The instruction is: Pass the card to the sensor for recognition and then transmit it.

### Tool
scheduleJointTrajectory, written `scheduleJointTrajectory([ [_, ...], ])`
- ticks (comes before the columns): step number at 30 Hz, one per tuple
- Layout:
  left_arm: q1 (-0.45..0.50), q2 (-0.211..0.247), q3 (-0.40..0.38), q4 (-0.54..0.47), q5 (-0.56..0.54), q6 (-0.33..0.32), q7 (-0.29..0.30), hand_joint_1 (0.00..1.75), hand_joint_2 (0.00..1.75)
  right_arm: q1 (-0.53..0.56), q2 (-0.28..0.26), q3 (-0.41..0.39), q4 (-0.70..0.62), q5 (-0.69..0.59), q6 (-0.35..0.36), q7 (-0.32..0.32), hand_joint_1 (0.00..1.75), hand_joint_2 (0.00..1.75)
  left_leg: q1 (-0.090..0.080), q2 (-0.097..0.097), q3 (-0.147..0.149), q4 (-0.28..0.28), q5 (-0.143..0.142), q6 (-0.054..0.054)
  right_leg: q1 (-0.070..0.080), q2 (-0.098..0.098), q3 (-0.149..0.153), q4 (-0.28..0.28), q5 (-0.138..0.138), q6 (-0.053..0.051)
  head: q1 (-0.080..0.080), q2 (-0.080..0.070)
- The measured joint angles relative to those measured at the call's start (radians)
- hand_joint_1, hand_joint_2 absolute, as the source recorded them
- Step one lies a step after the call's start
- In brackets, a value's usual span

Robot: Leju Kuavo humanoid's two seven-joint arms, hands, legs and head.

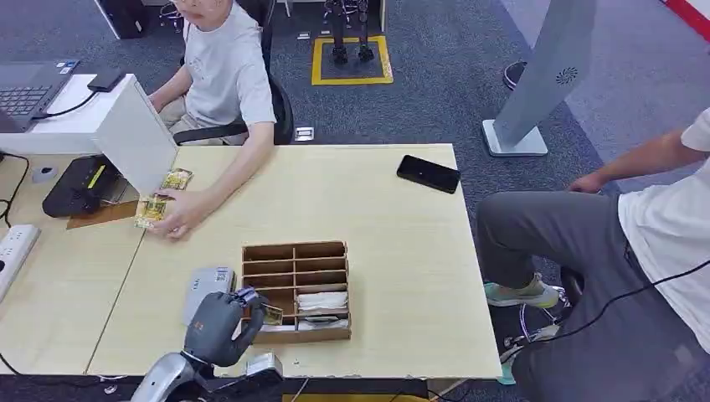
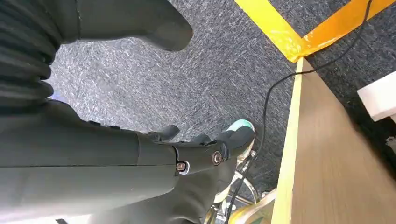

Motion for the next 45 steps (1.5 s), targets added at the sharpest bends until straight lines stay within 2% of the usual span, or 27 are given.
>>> scheduleJointTrajectory([
  [2,-0.103,0.080,0.044,-0.066,0.058,-0.085,0.020,1.75,1.75,-0.002,0.000,-0.008,0.000,0.003,0.000,0.003,0.00,1.75,0.002,-0.004,-0.003,0.000,0.004,-0.003,0.001,-0.004,-0.002,0.000,0.002,-0.003,0.000,0.000],
  [3,-0.190,0.128,0.086,-0.096,0.089,-0.157,0.026,1.75,1.75,-0.003,0.000,-0.011,0.000,0.004,0.001,0.004,0.00,1.75,0.004,-0.006,-0.006,0.001,0.006,-0.004,0.003,-0.006,-0.004,0.001,0.004,-0.006,0.000,0.000],
  [6,-0.475,0.213,0.196,-0.125,0.119,-0.348,0.059,1.75,1.75,-0.002,0.000,-0.018,0.002,0.009,0.003,0.012,0.00,1.75,0.007,-0.009,-0.010,0.000,0.011,-0.009,0.006,-0.008,-0.007,0.002,0.008,-0.009,0.000,0.000],
  [7,-0.557,0.234,0.217,-0.125,0.124,-0.393,0.069,1.75,1.75,-0.002,0.001,-0.019,0.002,0.012,0.003,0.012,0.00,1.75,0.007,-0.008,-0.010,0.000,0.011,-0.009,0.007,-0.008,-0.008,0.002,0.009,-0.009,0.000,0.000],
  [9,-0.675,0.263,0.244,-0.126,0.127,-0.433,0.083,1.75,1.75,-0.001,0.003,-0.021,0.004,0.014,0.003,0.012,0.00,1.75,0.007,-0.004,-0.009,0.000,0.011,-0.010,0.007,-0.003,-0.008,0.003,0.011,-0.010,0.000,0.000],
  [13,-0.762,0.287,0.274,-0.142,0.120,-0.439,0.104,1.75,1.75,0.000,0.004,-0.025,0.006,0.017,0.003,0.012,0.00,1.75,0.007,0.000,-0.009,0.000,0.011,-0.010,0.006,0.000,-0.010,0.002,0.011,-0.010,0.000,0.000],
  [25,-0.783,0.302,0.290,-0.153,0.118,-0.432,0.106,1.75,1.75,0.000,0.008,-0.035,0.008,0.018,0.003,0.012,0.00,1.75,0.007,0.000,-0.009,0.000,0.011,-0.010,0.006,0.000,-0.011,0.003,0.010,-0.011,0.000,0.000],
  [30,-0.843,0.297,0.290,-0.134,0.085,-0.442,0.173,1.75,1.75,0.001,0.010,-0.040,0.011,0.019,0.007,0.022,0.00,1.75,0.007,0.000,-0.010,0.000,0.011,-0.010,0.006,0.000,-0.012,0.003,0.011,-0.011,0.000,0.000],
  [35,-0.868,0.288,0.304,-0.091,0.082,-0.442,0.189,1.75,1.75,0.003,0.010,-0.048,0.013,0.024,0.005,0.034,0.00,1.75,0.007,0.000,-0.010,0.000,0.011,-0.010,0.006,0.001,-0.012,0.003,0.011,-0.011,0.000,0.000],
  [37,-0.868,0.282,0.315,-0.073,0.033,-0.431,0.210,1.75,1.75,0.005,0.010,-0.048,0.015,0.032,0.008,0.035,0.00,1.75,0.007,0.000,-0.010,0.000,0.011,-0.010,0.006,0.000,-0.012,0.003,0.011,-0.011,0.000,0.000],
  [38,-0.868,0.279,0.317,-0.062,-0.016,-0.422,0.242,1.75,1.75,0.005,0.010,-0.048,0.015,0.039,0.010,0.035,0.00,1.75,0.007,0.000,-0.010,0.000,0.011,-0.010,0.006,0.000,-0.012,0.003,0.011,-0.011,0.000,0.000],
  [40,-0.869,0.256,0.332,-0.018,-0.180,-0.391,0.336,1.75,1.75,0.002,0.010,-0.048,0.015,0.061,0.017,0.035,0.00,1.75,0.007,0.000,-0.010,0.000,0.011,-0.010,0.006,0.000,-0.012,0.003,0.011,-0.011,0.000,0.000],
  [42,-0.869,0.236,0.352,0.032,-0.273,-0.361,0.351,1.75,1.75,-0.002,0.010,-0.047,0.016,0.071,0.021,0.035,0.00,1.75,0.008,0.000,-0.010,0.000,0.011,-0.010,0.006,0.000,-0.012,0.003,0.011,-0.012,-0.001,0.000],
  [45,-0.867,0.213,0.378,0.085,-0.303,-0.341,0.341,1.75,1.75,-0.006,0.010,-0.047,0.016,0.080,0.021,0.039,0.00,1.75,0.008,0.000,-0.010,0.000,0.011,-0.011,0.006,0.000,-0.012,0.003,0.011,-0.012,0.000,0.000],
])
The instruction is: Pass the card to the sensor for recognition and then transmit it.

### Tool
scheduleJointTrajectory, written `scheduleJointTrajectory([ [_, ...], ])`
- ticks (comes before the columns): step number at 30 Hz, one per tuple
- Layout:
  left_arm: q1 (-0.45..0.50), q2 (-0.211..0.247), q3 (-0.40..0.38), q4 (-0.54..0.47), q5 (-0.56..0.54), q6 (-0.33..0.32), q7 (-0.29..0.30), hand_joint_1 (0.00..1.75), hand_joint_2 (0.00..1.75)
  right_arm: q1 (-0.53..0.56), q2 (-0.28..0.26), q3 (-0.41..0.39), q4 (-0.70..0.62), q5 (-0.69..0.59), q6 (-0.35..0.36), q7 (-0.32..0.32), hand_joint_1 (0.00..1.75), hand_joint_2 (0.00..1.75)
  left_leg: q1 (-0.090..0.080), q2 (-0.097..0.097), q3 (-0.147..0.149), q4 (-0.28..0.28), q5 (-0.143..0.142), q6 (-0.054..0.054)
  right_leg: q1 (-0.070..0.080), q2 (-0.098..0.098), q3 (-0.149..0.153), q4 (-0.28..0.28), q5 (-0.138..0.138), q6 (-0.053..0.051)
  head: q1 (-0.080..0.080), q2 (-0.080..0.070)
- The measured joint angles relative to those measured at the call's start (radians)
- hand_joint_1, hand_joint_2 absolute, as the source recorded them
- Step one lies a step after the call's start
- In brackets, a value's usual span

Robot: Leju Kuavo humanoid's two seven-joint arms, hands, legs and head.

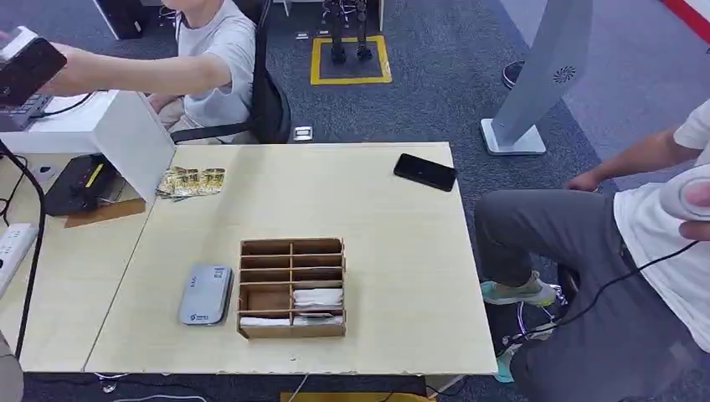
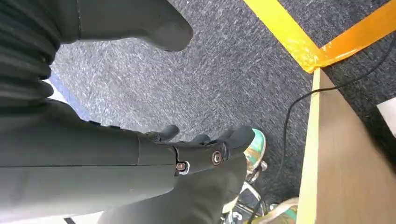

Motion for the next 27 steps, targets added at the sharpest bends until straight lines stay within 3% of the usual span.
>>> scheduleJointTrajectory([
  [12,0.007,-0.038,0.055,0.053,-0.017,0.000,-0.019,1.75,1.75,-0.001,0.000,0.001,0.000,0.006,0.003,0.000,0.00,1.75,0.000,0.000,-0.001,0.000,0.000,0.000,0.000,0.000,-0.001,0.000,0.000,0.000,0.000,0.000],
  [25,0.042,-0.050,0.089,0.057,-0.031,-0.011,-0.042,1.75,1.75,-0.003,0.002,0.005,0.002,0.015,0.011,-0.002,0.00,1.75,0.000,0.000,-0.001,0.000,0.000,0.000,0.000,0.000,-0.001,0.000,0.000,0.000,0.000,0.000],
  [26,0.043,-0.050,0.091,0.058,-0.031,-0.012,-0.043,1.61,1.75,-0.003,0.002,0.006,0.003,0.016,0.011,-0.002,0.00,1.75,0.000,0.000,-0.001,0.000,0.000,0.000,0.000,0.000,-0.001,0.000,0.000,0.000,0.000,0.000],
  [27,0.045,-0.050,0.095,0.058,-0.031,-0.012,-0.044,0.30,1.75,-0.003,0.002,0.007,0.003,0.018,0.011,-0.002,0.00,1.75,0.000,0.000,-0.001,0.000,0.000,0.000,0.000,0.000,-0.001,0.000,0.000,0.000,0.000,0.000],
])
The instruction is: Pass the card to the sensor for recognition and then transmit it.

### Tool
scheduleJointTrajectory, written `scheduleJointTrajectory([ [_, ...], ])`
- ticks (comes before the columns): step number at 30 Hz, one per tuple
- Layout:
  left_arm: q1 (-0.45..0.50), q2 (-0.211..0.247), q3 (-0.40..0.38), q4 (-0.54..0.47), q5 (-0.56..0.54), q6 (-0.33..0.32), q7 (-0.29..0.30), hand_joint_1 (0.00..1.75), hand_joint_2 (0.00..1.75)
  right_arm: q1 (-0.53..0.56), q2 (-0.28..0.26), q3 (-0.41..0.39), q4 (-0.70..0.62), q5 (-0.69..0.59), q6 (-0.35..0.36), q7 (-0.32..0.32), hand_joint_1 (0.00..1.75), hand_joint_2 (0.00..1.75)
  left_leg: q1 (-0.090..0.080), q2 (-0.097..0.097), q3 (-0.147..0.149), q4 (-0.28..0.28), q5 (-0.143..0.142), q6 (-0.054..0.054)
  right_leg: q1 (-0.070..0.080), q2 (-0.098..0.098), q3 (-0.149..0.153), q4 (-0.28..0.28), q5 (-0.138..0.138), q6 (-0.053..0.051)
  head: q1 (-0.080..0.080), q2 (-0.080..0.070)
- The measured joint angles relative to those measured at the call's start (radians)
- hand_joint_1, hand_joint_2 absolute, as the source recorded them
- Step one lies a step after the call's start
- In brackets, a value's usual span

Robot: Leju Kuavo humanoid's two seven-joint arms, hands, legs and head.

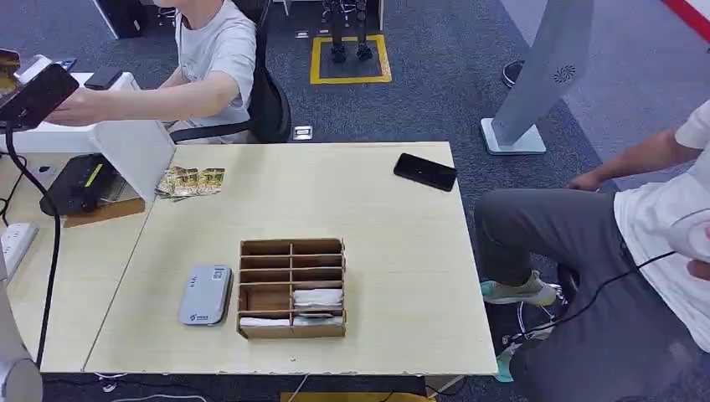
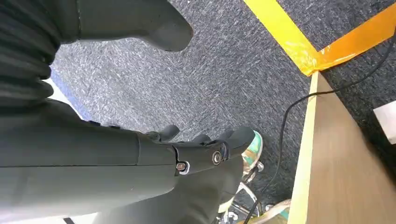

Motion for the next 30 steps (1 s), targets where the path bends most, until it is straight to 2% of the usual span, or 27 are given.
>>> scheduleJointTrajectory([
  [1,0.001,0.000,0.003,0.001,0.000,-0.001,-0.003,0.00,1.75,0.000,0.000,0.001,0.000,0.000,0.000,0.000,0.00,1.75,0.000,0.000,0.000,0.000,0.000,0.000,0.000,0.000,0.000,0.000,0.000,0.000,0.000,0.000],
  [9,0.027,0.002,0.024,0.000,-0.003,0.006,-0.004,0.00,1.75,-0.003,0.004,0.003,0.002,0.002,0.003,-0.002,0.00,1.75,0.000,0.000,0.000,0.000,0.000,0.000,0.000,0.000,0.000,0.000,0.000,0.000,0.000,0.000],
  [13,0.099,0.011,0.068,-0.023,0.013,0.048,-0.024,0.00,1.75,-0.002,0.006,0.003,0.003,0.002,0.002,-0.002,0.00,1.75,0.000,0.001,0.000,0.000,0.000,0.000,0.000,0.001,-0.001,0.000,0.000,0.000,0.000,0.000],
  [17,0.143,0.013,0.111,-0.037,0.018,0.055,-0.028,0.00,1.75,-0.003,0.007,0.003,0.003,0.001,0.002,-0.002,0.00,1.75,0.000,0.000,-0.001,0.000,0.000,0.000,0.000,0.000,-0.001,0.000,0.000,0.000,0.000,0.000],
  [26,0.170,0.013,0.142,-0.054,0.015,0.059,-0.035,0.00,1.75,-0.003,0.008,0.003,0.003,0.001,0.001,-0.003,0.00,1.75,0.000,0.000,-0.001,0.000,0.000,0.000,0.000,0.000,-0.001,0.000,0.000,0.000,0.000,0.000],
  [27,0.187,0.014,0.149,-0.058,0.028,0.076,-0.029,0.00,1.75,-0.003,0.008,0.003,0.003,-0.001,-0.002,-0.002,0.00,1.75,0.000,0.000,-0.004,-0.001,0.000,0.000,0.000,0.000,0.002,0.001,0.000,0.000,0.000,0.000],
  [28,0.264,0.013,0.177,-0.098,0.091,0.144,-0.013,0.00,1.75,0.000,0.008,0.002,0.003,-0.015,-0.013,0.002,0.00,1.75,-0.003,0.002,-0.006,-0.004,-0.002,-0.001,-0.002,0.002,0.004,0.001,0.000,0.000,0.006,0.000],
  [29,0.380,0.002,0.233,-0.169,0.205,0.269,-0.032,0.00,1.75,0.010,0.008,-0.001,0.003,-0.025,-0.028,0.002,0.00,1.75,-0.008,0.010,0.004,-0.008,-0.008,-0.001,-0.006,0.010,0.008,0.000,-0.004,0.000,0.006,0.000],
  [30,0.472,-0.033,0.287,-0.204,0.312,0.360,-0.092,0.00,1.75,0.024,0.007,-0.006,0.003,-0.031,-0.041,-0.001,0.00,1.75,-0.013,0.018,0.013,-0.010,-0.013,0.003,-0.012,0.018,0.012,-0.001,-0.009,0.004,0.005,0.000],
])
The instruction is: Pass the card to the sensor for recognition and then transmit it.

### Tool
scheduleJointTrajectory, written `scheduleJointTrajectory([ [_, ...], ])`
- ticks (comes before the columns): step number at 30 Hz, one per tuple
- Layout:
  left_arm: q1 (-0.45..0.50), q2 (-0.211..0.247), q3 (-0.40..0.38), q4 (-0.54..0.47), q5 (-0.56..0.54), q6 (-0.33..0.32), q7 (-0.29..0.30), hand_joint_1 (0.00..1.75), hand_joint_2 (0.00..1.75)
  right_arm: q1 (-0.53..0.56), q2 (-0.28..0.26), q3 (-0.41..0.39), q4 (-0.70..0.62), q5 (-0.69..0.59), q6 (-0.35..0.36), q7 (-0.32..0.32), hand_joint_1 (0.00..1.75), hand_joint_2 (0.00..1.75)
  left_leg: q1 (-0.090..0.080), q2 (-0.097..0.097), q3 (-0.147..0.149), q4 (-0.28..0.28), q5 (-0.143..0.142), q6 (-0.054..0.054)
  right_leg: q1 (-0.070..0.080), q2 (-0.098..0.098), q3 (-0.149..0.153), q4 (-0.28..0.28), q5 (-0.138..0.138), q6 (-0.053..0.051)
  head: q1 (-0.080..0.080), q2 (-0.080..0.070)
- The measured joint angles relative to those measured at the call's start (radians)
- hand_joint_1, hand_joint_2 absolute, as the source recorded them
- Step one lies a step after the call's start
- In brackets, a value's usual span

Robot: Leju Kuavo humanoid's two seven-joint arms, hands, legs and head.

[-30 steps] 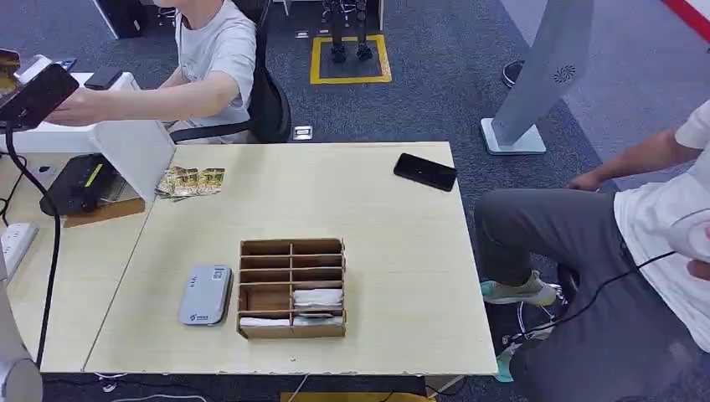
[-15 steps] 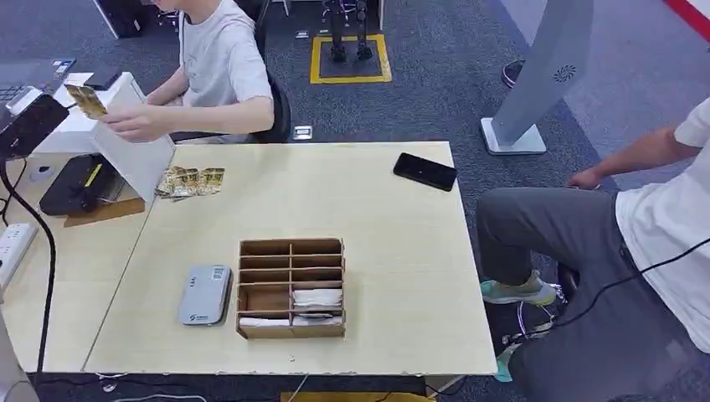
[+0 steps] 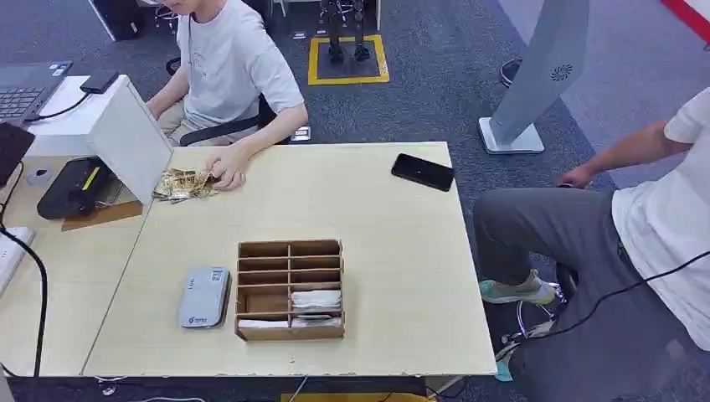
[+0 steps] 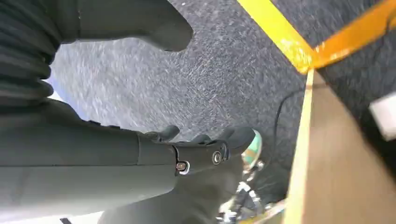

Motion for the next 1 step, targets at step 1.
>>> scheduleJointTrajectory([
  [1,0.071,-0.034,0.094,-0.011,0.127,0.082,-0.126,0.00,1.75,0.014,-0.002,-0.007,0.000,-0.002,-0.006,-0.005,0.00,1.75,-0.001,0.002,0.004,-0.001,-0.001,0.001,-0.001,0.002,0.003,0.002,-0.003,0.000,-0.007,0.000],
])
